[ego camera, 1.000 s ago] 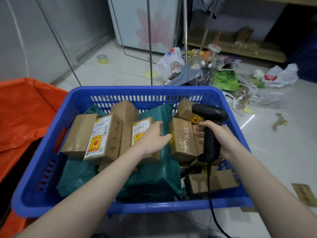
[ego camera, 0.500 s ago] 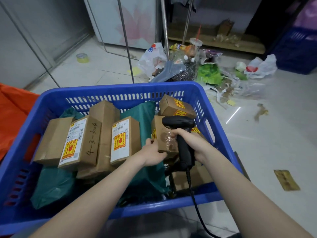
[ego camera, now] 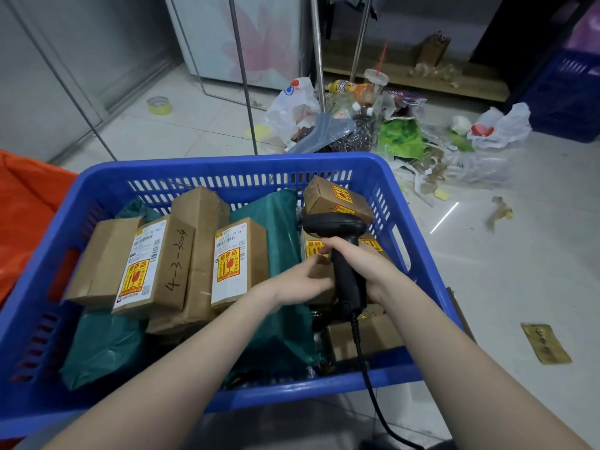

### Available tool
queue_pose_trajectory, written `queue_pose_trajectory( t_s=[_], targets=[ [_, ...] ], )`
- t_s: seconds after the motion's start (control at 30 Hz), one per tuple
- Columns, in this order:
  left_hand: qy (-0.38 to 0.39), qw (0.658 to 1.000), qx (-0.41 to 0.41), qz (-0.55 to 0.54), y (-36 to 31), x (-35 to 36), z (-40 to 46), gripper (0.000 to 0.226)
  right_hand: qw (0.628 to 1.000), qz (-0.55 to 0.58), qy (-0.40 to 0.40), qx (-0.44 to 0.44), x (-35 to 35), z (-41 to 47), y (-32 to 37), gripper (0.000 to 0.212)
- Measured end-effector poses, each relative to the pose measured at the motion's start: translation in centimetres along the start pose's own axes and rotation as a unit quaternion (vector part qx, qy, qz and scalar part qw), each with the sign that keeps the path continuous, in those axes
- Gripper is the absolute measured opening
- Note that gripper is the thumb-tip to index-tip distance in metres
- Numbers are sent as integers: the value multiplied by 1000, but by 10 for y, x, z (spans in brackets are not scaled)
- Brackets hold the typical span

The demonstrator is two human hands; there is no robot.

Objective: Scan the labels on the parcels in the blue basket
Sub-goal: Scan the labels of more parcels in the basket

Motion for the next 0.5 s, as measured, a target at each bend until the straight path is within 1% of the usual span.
queue_pose_trajectory(
  t_s=[0.07,0.1,0.2,0.23,0.3,0.37,0.4,0.5],
  targets=[
    [4,1000,14,10,0,10,3,66,1000,-10,-12,2,-2,-1,0,32],
    [-5,1000,22,9,-1,10,4,70,1000,-6,-21,2,-5,-2,0,31],
    [-55,997,58,-7,-13,-2,4,77,999,24,-34,-7,-13,-7,3,16],
    [-75,995,69,-11,-15,-9,4,81,999,33,-35,-11,-14,-10,6,15],
    [-107,990,90,-1,-21,-19,2,87,998,46,-34,-16,-15,-16,12,20],
    [-133,983,123,26,-31,-27,-4,80,997,61,-32,-22,-15,-22,17,36],
    [-147,978,140,46,-38,-30,-9,77,997,72,-27,-30,-15,-25,20,40],
    [-202,952,206,105,-58,-46,-23,78,990,121,3,-69,-12,-33,31,36]
  ],
)
Point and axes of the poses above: each hand's wrist, its own z-axis towards the middle knuckle, its own x-axis out of the palm, y = z × x, the point moved 10 cm from there along z, towards the middle knuckle, and after that the axes turned 12 degrees about x, right-handed, at the moved point
